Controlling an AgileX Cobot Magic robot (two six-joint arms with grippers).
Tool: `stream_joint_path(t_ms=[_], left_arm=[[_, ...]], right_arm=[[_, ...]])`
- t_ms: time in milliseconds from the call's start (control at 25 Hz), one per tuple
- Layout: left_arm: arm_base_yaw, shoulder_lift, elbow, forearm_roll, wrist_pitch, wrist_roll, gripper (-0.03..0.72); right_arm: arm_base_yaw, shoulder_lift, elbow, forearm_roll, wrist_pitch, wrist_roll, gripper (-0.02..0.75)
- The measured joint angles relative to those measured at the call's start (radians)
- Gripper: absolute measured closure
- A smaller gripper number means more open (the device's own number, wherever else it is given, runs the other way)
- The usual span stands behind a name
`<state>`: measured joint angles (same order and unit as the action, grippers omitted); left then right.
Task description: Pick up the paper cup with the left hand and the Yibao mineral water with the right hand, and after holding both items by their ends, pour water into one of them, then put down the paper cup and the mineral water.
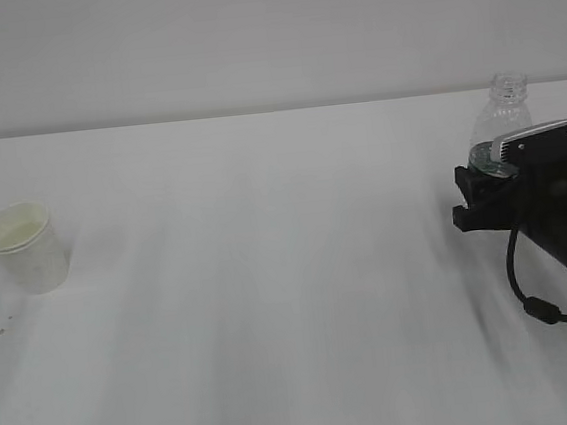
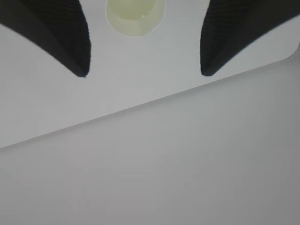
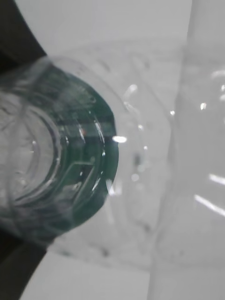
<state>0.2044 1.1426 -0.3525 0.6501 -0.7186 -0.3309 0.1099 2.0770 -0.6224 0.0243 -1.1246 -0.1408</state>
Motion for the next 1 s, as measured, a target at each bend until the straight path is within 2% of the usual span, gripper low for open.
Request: stream_joint_path(t_ms=[1000], left_arm=[[0.000,0.000,0.000,0.029,0.002,0.000,0.169]], right_arm=[[0.000,0.034,-0.042,-0.002,0.000,0.012,0.267]])
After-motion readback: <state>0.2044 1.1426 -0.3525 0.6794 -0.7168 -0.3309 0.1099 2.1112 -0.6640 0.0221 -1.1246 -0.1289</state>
